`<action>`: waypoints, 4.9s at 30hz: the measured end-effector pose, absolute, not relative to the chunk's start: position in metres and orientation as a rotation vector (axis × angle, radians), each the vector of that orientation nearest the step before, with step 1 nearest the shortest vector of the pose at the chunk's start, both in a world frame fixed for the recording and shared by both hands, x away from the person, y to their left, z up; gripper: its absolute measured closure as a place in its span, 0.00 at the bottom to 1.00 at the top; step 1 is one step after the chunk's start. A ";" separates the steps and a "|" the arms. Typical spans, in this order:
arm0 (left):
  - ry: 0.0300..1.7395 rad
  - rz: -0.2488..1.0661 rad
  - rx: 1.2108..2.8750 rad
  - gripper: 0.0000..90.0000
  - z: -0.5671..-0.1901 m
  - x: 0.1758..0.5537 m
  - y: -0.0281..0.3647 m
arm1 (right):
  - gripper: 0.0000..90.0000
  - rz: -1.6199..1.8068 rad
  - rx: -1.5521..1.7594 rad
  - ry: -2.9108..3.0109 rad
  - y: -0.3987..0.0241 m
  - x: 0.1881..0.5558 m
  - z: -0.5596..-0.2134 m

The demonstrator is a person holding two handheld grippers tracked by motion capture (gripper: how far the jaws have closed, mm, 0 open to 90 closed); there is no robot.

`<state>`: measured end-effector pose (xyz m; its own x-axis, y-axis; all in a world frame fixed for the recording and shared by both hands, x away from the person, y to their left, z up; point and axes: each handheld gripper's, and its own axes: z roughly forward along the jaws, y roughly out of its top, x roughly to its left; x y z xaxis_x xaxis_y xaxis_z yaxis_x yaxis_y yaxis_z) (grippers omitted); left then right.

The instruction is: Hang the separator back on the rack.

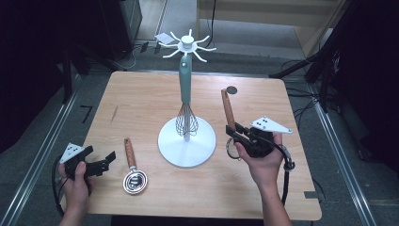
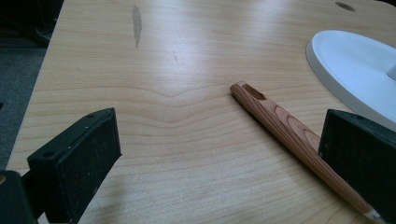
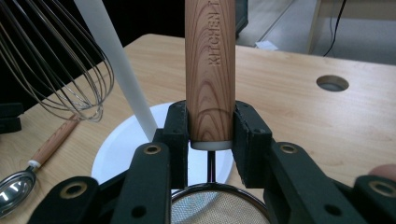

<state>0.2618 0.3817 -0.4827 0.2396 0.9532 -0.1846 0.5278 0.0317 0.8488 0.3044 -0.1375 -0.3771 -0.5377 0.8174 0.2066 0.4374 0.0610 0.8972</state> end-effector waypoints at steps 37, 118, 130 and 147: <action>1.409 0.605 1.619 0.00 -0.483 0.261 0.382 | 0.79 1.661 1.021 1.836 -0.118 0.275 -0.320; 1.407 0.606 1.612 0.00 -0.483 0.261 0.382 | 0.75 1.726 0.860 1.802 -0.081 0.284 -0.287; 1.405 0.605 1.612 0.00 -0.483 0.261 0.382 | 1.00 1.724 0.901 1.704 -0.086 0.299 -0.274; 1.407 0.602 1.614 0.00 -0.483 0.261 0.382 | 1.00 1.776 0.835 1.674 -0.068 0.313 -0.258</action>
